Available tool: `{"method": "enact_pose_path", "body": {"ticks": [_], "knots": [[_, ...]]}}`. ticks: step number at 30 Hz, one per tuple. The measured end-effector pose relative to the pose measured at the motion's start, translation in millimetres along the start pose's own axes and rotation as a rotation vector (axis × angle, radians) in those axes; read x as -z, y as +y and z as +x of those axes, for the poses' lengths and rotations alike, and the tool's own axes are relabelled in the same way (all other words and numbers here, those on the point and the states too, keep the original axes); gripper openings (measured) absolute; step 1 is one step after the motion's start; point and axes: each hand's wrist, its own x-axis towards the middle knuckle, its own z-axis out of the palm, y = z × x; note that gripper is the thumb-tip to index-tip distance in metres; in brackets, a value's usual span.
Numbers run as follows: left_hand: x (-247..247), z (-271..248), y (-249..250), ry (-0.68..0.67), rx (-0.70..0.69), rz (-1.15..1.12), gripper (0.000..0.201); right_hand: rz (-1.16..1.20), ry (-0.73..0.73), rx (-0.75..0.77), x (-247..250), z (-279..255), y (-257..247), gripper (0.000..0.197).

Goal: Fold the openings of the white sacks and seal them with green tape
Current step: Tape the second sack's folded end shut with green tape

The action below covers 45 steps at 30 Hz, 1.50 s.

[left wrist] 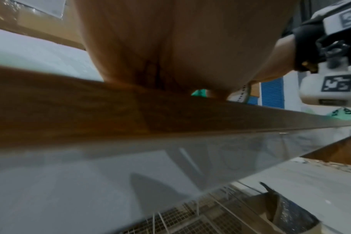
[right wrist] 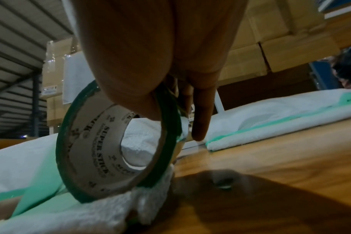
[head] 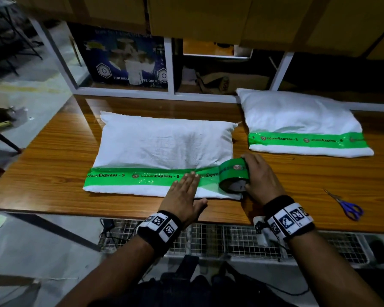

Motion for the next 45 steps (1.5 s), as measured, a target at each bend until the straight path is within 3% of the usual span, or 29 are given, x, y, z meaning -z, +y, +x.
{"method": "enact_pose_path", "body": {"ticks": [5,10,15,19,22,26,30,36,45], "knots": [[-2.2,1.0,-5.0,0.012,0.002,0.04,0.091,-0.097,0.027,0.004,7.4,-3.3,-2.9,0.066],[-1.3,-0.1,-3.9,0.022,0.002,0.057,0.091,-0.12,0.023,0.051,19.2,-4.4,-5.5,0.082],[6.5,-1.6,15.8,0.012,0.061,0.06,0.1,0.257,0.136,-0.137,0.8,-6.3,12.8,0.084],[-3.9,-1.2,26.9,0.028,0.129,0.076,0.093,0.384,0.18,-0.181,-10.3,-10.5,11.0,0.079],[-8.2,-1.5,20.1,0.019,0.126,0.11,0.094,0.315,0.121,-0.137,-3.7,-5.1,17.9,0.078],[-7.9,-0.7,18.7,0.03,0.108,0.118,0.093,0.036,0.052,-0.023,14.6,-7.0,49.6,0.094],[-2.9,2.3,33.1,0.006,0.136,0.15,0.1,0.066,0.002,0.024,18.1,-2.8,55.9,0.098],[-7.7,14.1,66.1,0.014,0.163,0.018,0.088,0.182,0.03,-0.023,14.5,-8.0,56.8,0.091],[-1.6,12.9,66.9,0.004,0.164,0.132,0.098,-0.171,-0.02,0.007,40.5,-3.3,87.7,0.082]]}}
